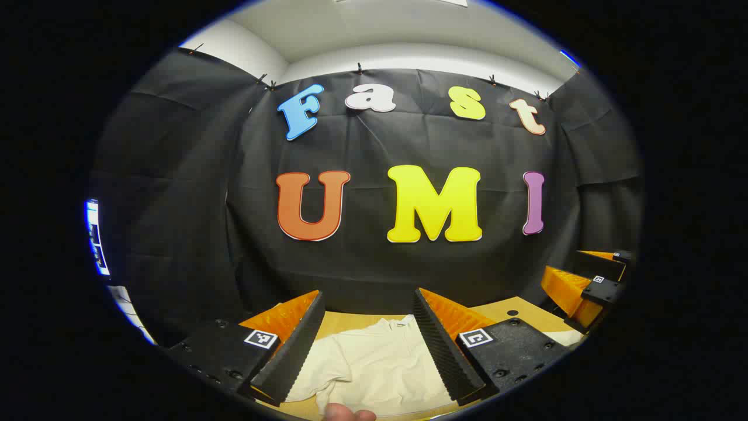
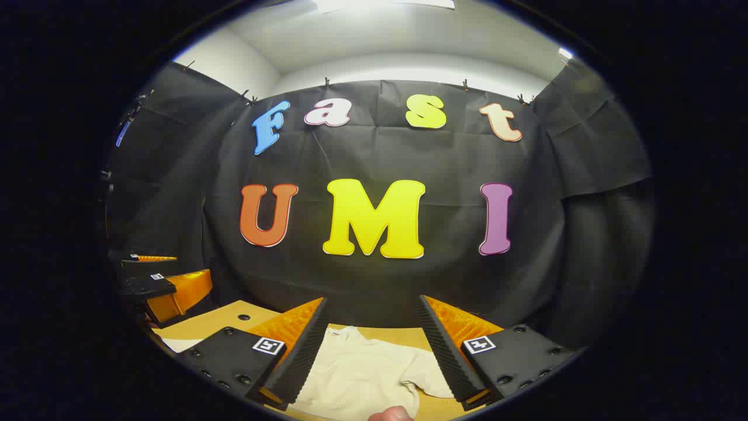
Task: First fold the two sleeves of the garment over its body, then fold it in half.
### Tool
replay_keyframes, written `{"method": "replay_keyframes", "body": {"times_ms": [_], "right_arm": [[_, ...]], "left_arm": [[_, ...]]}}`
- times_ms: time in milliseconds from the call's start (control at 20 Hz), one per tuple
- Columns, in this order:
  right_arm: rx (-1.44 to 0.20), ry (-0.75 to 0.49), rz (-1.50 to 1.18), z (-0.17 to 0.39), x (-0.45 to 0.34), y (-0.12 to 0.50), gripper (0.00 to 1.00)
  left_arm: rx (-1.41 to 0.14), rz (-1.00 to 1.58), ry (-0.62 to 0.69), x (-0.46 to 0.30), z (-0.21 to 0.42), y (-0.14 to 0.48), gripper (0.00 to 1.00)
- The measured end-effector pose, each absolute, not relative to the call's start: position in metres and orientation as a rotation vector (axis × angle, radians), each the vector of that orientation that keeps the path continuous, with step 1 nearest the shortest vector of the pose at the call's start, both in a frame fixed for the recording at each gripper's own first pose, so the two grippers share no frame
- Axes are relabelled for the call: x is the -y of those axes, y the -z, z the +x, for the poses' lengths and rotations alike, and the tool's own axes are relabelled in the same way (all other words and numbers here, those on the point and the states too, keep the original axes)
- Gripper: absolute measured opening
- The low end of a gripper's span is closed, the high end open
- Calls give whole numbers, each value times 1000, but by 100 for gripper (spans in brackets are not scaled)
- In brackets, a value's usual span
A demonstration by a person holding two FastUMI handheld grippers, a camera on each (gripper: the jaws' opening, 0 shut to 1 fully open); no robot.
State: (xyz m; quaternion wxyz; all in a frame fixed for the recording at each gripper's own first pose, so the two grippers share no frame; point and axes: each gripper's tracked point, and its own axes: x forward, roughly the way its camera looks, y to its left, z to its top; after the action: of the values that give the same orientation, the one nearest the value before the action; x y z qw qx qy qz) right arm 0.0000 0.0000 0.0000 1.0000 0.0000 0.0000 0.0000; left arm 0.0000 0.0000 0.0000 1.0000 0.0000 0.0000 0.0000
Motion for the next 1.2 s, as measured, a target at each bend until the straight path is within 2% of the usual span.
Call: {"method": "replay_keyframes", "body": {"times_ms": [250, 300, 350, 1000, 1200], "right_arm": [[9, 19, -8, 3, 7, -3, 95], [6, 29, -2, 4, 11, -2, 95], [-2, 36, 6, 5, 12, 0, 95], [-36, 85, 22, 11, 42, 6, 94], [-41, 67, 16, 11, 43, 7, 95]], "left_arm": [[-4, -18, 13, 10, -1, 1, 96], [-3, -23, 16, 11, -1, 1, 100], [-7, -22, 16, 14, -2, 3, 96], [-3, -10, 25, 26, 2, 3, 97], [-9, -11, 36, 35, 2, 3, 96]]}}
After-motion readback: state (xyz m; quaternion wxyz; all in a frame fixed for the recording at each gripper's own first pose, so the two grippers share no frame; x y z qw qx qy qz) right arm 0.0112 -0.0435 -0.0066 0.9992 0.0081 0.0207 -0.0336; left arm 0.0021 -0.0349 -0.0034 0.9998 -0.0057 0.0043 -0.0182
